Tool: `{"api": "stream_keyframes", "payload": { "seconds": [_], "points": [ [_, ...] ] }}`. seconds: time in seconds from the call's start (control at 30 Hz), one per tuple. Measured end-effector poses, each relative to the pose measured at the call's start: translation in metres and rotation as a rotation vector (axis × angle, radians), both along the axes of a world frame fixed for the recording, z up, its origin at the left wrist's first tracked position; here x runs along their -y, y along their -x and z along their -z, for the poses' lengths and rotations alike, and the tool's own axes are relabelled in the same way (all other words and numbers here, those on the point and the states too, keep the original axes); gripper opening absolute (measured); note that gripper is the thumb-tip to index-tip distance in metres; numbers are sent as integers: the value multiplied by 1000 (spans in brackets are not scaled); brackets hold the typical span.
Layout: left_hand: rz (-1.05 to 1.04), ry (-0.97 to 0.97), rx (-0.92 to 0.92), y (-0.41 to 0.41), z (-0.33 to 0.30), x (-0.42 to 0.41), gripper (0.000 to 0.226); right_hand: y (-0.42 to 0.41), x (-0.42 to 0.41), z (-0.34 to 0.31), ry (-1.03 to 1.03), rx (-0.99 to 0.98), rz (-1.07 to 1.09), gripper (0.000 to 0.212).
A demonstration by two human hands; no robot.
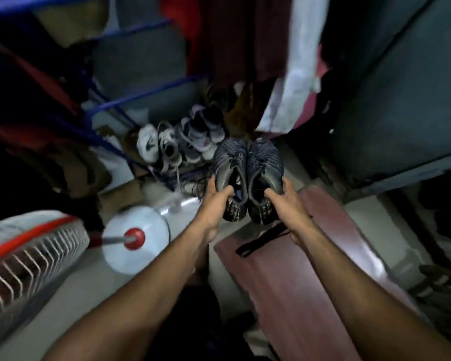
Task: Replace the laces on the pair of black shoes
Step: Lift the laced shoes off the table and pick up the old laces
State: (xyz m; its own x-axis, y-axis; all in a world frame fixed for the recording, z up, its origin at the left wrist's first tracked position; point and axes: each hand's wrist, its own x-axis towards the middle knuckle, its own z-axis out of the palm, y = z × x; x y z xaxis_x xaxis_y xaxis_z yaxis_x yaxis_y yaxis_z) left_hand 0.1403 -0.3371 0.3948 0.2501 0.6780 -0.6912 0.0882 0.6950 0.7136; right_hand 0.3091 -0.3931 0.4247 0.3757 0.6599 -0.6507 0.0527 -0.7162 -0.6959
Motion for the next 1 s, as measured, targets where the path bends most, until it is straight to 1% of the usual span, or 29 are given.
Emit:
{"api": "stream_keyframes", "payload": {
  "seconds": [0.03, 0.1, 0.13, 0.23, 0.3, 0.37, 0.47, 0.57, 0.6, 0.63, 0.7, 0.73, 0.8, 0.83, 0.9, 1.0],
  "points": [
    [-42, 6, -7, 9, 12, 0, 86, 6, -8, 12, 31, 10, -34, 89],
    [-129, 14, -18, 28, 42, 1, 57, 20, -23, 47, 87, 20, -129, 90],
    [-176, 10, -11, 33, 53, -4, 53, 25, -32, 60, 101, 18, -167, 90],
    [-309, 24, -2, 52, 93, -9, 63, 43, -58, 107, 143, 6, -260, 98],
    [-370, 59, 3, 65, 124, -13, 57, 53, -72, 142, 163, -10, -317, 104],
    [-423, 74, -6, 78, 162, -25, 55, 64, -95, 172, 179, -3, -369, 104],
    [-457, 35, -77, 98, 216, -45, 65, 79, -127, 223, 143, 13, -486, 94],
    [-482, 15, -88, 114, 261, -77, 69, 92, -166, 269, 112, 65, -581, 71],
    [-493, 2, -96, 121, 277, -91, 70, 99, -183, 284, 109, 81, -605, 68],
    [-502, -15, -103, 126, 290, -104, 70, 105, -198, 295, 102, 104, -636, 71],
    [-513, -44, -142, 138, 315, -137, 66, 116, -232, 321, 80, 133, -656, 81],
    [-515, -61, -153, 141, 323, -151, 64, 120, -246, 331, 45, 131, -657, 77],
    [-530, -127, -146, 142, 334, -181, 57, 126, -278, 347, -14, 140, -667, 60],
    [-542, -166, -143, 141, 343, -200, 52, 127, -297, 356, -30, 160, -671, 56],
    [-539, -235, -139, 139, 354, -231, 45, 128, -329, 366, -60, 202, -669, 54],
    [-518, -287, -178, 136, 374, -280, 49, 127, -373, 393, -72, 265, -690, 47]
  ]
}}
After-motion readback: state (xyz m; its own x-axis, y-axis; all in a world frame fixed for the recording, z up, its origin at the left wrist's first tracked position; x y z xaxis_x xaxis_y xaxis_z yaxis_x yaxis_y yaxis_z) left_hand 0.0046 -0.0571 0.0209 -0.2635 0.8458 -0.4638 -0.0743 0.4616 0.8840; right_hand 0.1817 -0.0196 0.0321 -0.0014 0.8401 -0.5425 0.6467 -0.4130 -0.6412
